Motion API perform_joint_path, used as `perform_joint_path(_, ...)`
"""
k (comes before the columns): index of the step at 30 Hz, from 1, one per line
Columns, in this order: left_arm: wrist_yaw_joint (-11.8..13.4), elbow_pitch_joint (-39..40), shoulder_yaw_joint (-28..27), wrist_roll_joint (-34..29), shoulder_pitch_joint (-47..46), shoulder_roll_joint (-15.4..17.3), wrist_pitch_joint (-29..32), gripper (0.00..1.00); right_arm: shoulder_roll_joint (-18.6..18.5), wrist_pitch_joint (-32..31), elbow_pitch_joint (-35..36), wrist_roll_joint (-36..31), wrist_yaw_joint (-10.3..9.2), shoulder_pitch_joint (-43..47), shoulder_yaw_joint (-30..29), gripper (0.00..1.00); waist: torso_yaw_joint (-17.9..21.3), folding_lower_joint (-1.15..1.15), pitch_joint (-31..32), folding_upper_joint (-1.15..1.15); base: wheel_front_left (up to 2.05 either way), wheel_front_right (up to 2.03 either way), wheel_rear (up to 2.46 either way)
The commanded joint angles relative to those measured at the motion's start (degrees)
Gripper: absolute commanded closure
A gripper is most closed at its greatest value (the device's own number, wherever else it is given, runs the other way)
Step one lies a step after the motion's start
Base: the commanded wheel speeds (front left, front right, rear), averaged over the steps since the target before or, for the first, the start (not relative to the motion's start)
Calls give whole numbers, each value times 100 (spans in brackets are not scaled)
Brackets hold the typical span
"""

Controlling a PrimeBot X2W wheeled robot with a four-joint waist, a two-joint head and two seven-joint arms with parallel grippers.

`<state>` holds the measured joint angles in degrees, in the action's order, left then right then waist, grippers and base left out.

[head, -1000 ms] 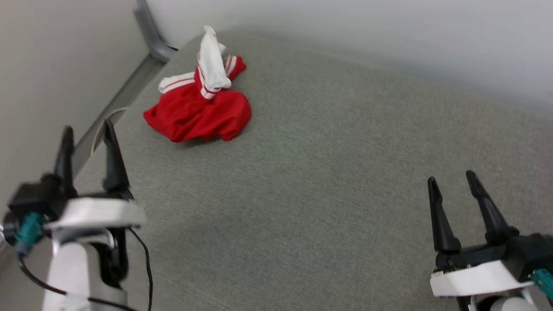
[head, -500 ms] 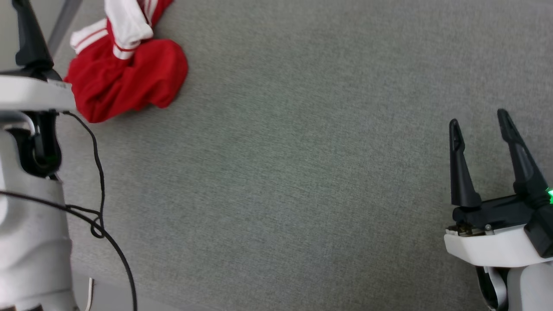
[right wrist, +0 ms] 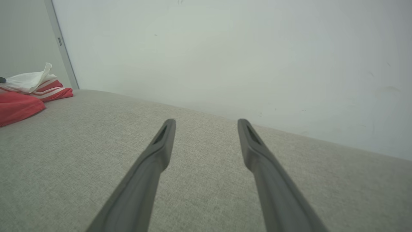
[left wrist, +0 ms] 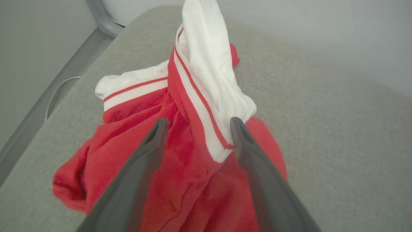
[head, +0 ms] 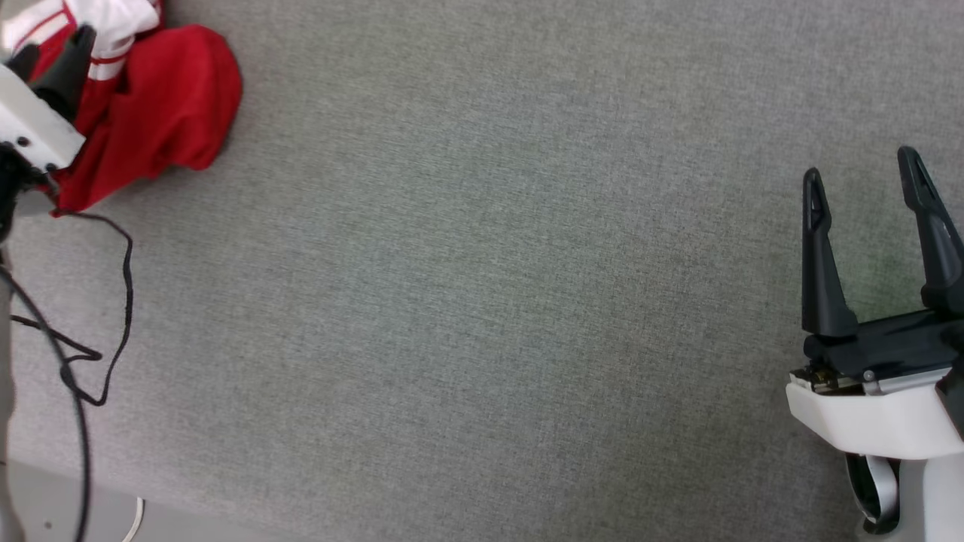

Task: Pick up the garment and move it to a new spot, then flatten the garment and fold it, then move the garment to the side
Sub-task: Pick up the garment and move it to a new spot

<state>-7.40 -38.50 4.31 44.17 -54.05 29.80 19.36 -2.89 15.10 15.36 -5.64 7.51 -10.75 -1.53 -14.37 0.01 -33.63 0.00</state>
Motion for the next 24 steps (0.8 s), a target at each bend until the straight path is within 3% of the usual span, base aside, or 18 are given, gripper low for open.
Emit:
perform_joint_path(1,-1,-102,80,128,-80,47,240,0,4,10,47,-30,-4,-105,0,0,54,-1,-79,0,0,0,0)
perform_joint_path(10,7,-857,838,498,-225,376,1900,0,5,10,162,-131,-4,-147,-38,0,186,-1,-363,0,0,0,0)
perform_joint_path(16,8,-1097,1165,574,-236,310,2070,0,5,10,172,-105,-4,-161,-32,0,211,-1,-426,0,0,0,0)
perform_joint_path(17,10,-1122,1235,564,-250,322,2017,67,5,10,161,-91,-4,-166,-30,0,216,-1,-423,0,0,0,0)
perform_joint_path(18,11,-1141,1280,534,-277,348,1913,100,5,10,148,-80,-4,-171,-24,0,218,-1,-413,0,0,0,0)
perform_joint_path(24,7,-1000,1525,401,-656,700,1024,100,4,11,58,39,-4,-176,-25,0,208,-1,-182,0,0,0,0)
